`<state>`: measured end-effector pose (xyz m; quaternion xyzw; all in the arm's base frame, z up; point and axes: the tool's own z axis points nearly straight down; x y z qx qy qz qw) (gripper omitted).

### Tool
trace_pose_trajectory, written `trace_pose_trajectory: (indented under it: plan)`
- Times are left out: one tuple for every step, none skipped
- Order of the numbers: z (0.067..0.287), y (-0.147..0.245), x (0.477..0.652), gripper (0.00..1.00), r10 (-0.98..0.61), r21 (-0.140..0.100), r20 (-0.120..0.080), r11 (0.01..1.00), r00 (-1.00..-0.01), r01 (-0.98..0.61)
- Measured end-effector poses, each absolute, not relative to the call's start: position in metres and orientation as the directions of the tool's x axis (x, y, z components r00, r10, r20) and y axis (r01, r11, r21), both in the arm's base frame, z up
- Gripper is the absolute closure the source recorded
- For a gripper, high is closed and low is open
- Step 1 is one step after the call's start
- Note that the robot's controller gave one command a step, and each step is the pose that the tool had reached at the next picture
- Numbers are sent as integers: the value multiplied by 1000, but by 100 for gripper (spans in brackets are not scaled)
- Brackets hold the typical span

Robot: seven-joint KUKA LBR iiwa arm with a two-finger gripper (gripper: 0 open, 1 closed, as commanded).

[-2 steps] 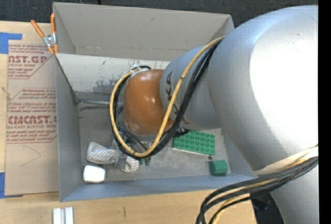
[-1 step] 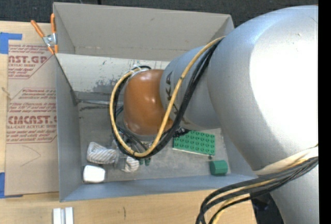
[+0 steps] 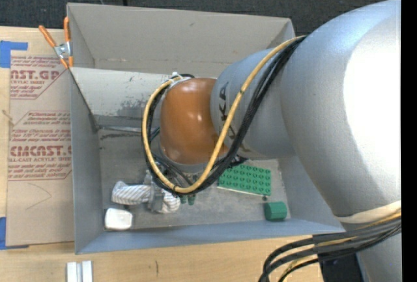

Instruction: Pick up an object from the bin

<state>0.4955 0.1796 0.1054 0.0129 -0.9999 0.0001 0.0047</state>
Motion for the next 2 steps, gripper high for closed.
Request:
trace_pose_trajectory:
  plan:
    - [132,182,502,100,-22,6,-8,1000,-1000,-23]
    - [145,183,493,100,-37,-2,15,999,-999,-37]
